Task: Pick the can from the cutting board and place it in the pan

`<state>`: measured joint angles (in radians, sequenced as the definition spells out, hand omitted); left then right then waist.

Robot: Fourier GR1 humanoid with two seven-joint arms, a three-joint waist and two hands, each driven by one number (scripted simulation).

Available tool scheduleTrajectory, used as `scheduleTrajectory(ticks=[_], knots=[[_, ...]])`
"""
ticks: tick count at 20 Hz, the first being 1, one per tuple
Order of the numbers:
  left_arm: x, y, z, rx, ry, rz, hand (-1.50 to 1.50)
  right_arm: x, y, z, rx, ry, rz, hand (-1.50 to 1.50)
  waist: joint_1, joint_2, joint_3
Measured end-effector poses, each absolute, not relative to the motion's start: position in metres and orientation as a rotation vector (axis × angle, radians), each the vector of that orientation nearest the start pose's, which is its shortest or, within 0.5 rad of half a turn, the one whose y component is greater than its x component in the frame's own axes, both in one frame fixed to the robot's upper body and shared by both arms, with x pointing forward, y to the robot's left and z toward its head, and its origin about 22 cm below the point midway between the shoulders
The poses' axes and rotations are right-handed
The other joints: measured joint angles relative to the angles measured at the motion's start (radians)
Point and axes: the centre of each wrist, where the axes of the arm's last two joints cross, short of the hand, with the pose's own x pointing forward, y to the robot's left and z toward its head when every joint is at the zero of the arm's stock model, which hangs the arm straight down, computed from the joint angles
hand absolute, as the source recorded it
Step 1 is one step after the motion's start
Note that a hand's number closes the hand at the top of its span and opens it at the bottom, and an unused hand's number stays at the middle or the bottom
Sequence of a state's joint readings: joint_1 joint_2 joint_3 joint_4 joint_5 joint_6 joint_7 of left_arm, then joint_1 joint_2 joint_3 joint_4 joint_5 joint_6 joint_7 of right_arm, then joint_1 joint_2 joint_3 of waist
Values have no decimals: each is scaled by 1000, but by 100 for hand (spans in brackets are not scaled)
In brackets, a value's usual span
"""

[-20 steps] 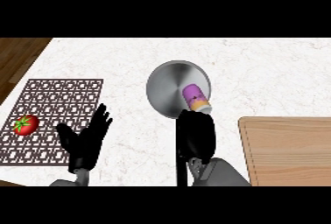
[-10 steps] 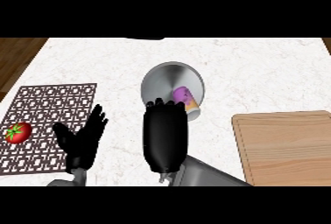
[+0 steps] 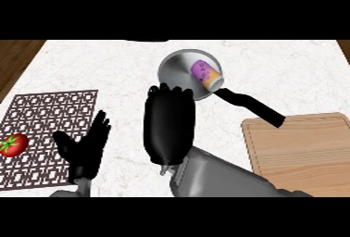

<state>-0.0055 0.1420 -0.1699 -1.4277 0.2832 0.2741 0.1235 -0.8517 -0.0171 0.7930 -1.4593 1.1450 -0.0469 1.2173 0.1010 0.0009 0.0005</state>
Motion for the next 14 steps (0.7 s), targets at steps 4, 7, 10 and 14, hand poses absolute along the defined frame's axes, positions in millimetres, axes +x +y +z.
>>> scheduleTrajectory(ticks=[4,7,10,14], knots=[[238,227,-30,23,-1257,190,0,273,23,149,-1277,-1542,796,150,-13,3,1],[239,231,-30,25,-1259,201,0,290,22,147,-1321,-1524,770,150,-26,5,1],[236,234,-32,35,-1264,214,0,309,18,138,-1356,-1489,753,150,-36,6,2],[234,236,-29,40,-1267,212,0,336,5,117,-1392,-1431,732,150,-42,9,2]])
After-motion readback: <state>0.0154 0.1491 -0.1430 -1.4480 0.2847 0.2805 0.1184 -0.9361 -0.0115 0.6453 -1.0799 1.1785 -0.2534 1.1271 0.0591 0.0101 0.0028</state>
